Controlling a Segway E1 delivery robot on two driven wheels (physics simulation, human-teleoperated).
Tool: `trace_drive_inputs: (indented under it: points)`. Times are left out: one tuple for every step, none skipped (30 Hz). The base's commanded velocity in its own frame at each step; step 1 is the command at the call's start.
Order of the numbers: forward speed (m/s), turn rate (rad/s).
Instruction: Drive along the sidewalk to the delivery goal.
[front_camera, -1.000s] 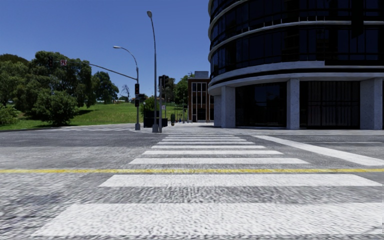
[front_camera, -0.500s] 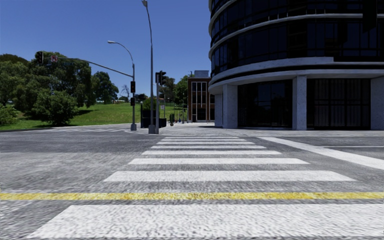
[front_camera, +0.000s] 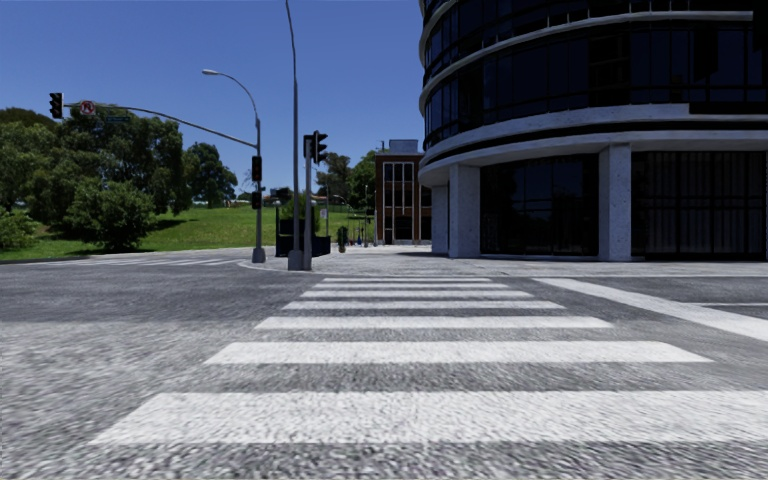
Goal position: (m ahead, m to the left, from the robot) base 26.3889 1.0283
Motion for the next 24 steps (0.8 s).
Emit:
trace_drive_inputs:
  points:
    - [1.98,0.0]
    - [1.98,0.0]
    - [1.98,0.0]
    - [1.98,0.0]
    - [1.98,0.0]
    - [1.98,0.0]
    - [1.98,0.0]
    - [1.98,0.0]
    - [1.98,0.0]
    - [1.98,0.0]
    - [1.98,0.0]
    - [1.98,0.0]
    - [1.98,0.0]
    - [1.98,0.0]
    - [1.98,0.0]
    - [1.98,0.0]
    - [1.98,0.0]
    - [1.98,0.0]
    - [1.98,0.0]
    - [1.98,0.0]
    - [1.99,0.0]
    - [1.99,0.0]
    - [1.99,0.0]
    - [1.99,0.0]
